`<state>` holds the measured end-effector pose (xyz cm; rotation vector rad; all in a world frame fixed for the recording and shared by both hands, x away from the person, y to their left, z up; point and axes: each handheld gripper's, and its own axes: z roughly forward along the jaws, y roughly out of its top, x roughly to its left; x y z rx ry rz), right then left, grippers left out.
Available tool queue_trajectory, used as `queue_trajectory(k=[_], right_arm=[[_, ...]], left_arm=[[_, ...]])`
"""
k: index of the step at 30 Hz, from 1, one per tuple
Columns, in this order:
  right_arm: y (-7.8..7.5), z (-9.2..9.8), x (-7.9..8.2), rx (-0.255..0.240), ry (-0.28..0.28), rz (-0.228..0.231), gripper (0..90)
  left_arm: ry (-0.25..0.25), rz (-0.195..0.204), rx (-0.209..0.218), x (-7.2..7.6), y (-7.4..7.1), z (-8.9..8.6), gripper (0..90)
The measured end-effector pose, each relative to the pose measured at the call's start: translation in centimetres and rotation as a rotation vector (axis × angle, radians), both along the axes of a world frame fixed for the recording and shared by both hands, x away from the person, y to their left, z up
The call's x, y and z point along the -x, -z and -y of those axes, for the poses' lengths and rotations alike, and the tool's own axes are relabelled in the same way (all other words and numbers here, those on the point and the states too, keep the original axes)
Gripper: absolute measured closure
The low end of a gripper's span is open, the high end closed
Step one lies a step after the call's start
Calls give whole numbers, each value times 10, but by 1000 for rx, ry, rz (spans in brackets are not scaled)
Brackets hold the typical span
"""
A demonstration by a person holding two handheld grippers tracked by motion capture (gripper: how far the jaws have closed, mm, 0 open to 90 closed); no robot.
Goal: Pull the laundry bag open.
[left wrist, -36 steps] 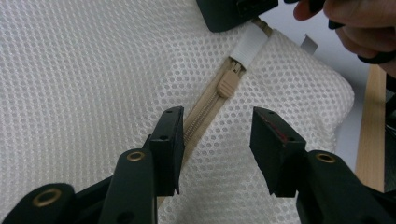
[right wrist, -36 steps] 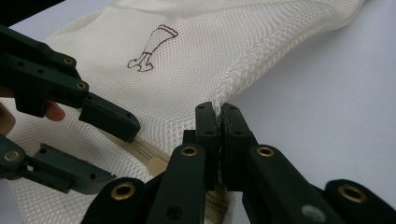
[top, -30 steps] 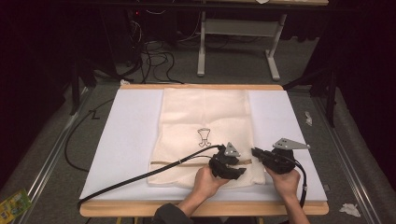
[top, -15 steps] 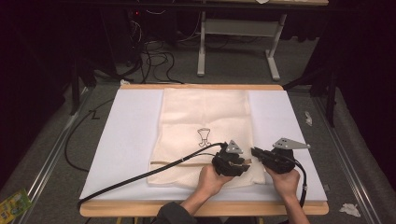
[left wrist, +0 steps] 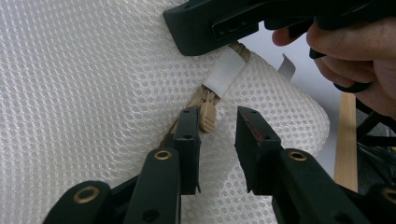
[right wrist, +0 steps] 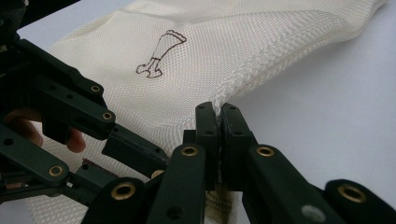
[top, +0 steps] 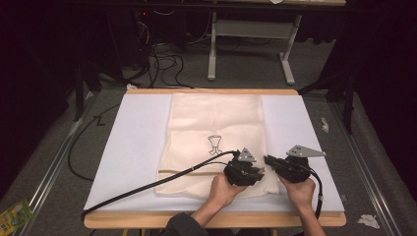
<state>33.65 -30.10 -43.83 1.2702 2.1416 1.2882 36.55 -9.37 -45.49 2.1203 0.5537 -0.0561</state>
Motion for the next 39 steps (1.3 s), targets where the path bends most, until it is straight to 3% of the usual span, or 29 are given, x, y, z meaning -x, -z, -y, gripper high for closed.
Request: queue_trajectory(k=[7, 8, 10, 13, 20, 39], right_arm=[[1, 0, 0, 1, 0, 3, 886], [1, 0, 0, 1, 0, 0, 886], [1, -1, 0, -1, 0, 1, 886], [2, 0, 0, -3, 0, -1, 886], [3, 1, 0, -3, 0, -4, 886], [4, 6, 0, -7, 2, -2, 886]], left_arm=[[-8, -11, 8, -2, 1, 2, 752], [7, 1, -20, 0, 1, 6, 753], [15, 18, -36, 3, 1, 11, 757], [8, 8, -28, 2, 1, 12, 771], [-15, -2, -54, -1, 2, 12, 833], [-21, 7, -58, 0, -1, 10, 869]])
